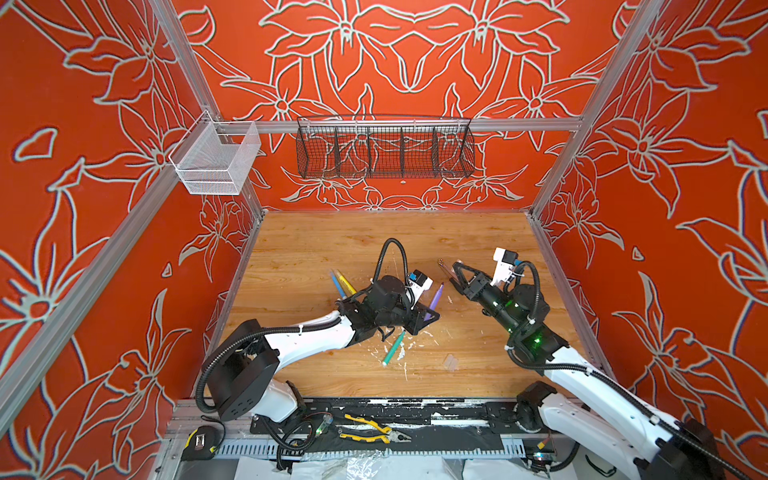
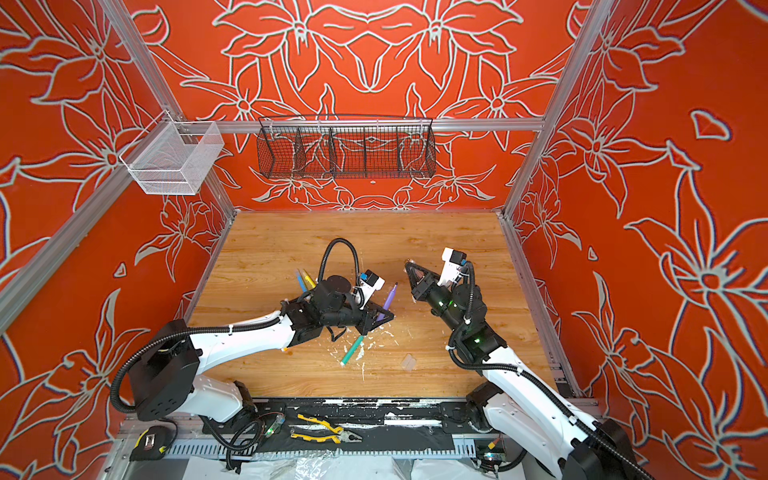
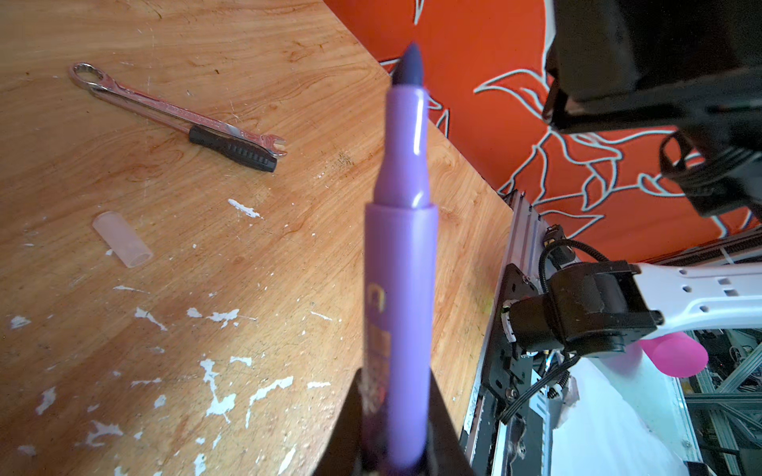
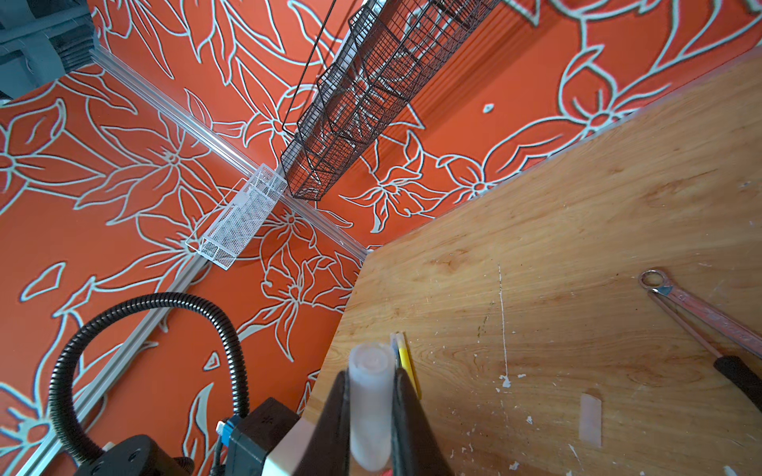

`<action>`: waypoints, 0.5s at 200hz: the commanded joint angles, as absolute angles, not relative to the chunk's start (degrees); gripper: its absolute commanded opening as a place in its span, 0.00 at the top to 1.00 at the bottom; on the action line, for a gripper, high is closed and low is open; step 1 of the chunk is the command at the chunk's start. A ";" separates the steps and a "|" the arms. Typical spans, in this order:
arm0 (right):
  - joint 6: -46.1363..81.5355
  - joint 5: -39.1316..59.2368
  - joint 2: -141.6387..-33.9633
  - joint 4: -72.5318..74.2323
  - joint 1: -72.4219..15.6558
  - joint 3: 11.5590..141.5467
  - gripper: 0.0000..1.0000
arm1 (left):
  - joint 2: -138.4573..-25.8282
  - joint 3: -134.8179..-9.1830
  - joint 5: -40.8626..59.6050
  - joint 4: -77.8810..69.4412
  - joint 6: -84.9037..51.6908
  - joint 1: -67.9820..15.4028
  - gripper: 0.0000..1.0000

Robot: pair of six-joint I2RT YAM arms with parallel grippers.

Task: Insert the pens into the pen caps
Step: 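Carry the cap toward the purple marker tip held by the left gripper, then lower the cap onto the purple marker tip with the right gripper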

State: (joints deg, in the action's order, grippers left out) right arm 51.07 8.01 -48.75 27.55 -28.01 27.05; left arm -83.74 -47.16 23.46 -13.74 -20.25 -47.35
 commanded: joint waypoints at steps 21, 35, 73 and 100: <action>53.46 11.24 -52.52 32.77 -27.69 25.48 0.99 | -82.97 -48.34 23.32 -13.55 -19.70 -47.64 1.00; 53.98 12.24 -54.88 34.18 -27.70 25.49 1.00 | -82.57 -48.12 22.76 -13.46 -19.64 -47.64 1.00; 55.64 15.09 -59.66 38.95 -27.77 25.31 1.00 | -82.61 -48.32 21.76 -12.90 -19.38 -47.64 1.00; 55.51 15.05 -59.22 39.00 -27.77 25.20 1.00 | -82.70 -48.60 20.76 -12.21 -19.41 -47.64 1.00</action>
State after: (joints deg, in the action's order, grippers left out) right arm 54.28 13.50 -59.99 35.31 -27.97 25.69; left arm -83.74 -47.16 21.93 -12.67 -20.18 -47.35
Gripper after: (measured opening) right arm 0.173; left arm 0.145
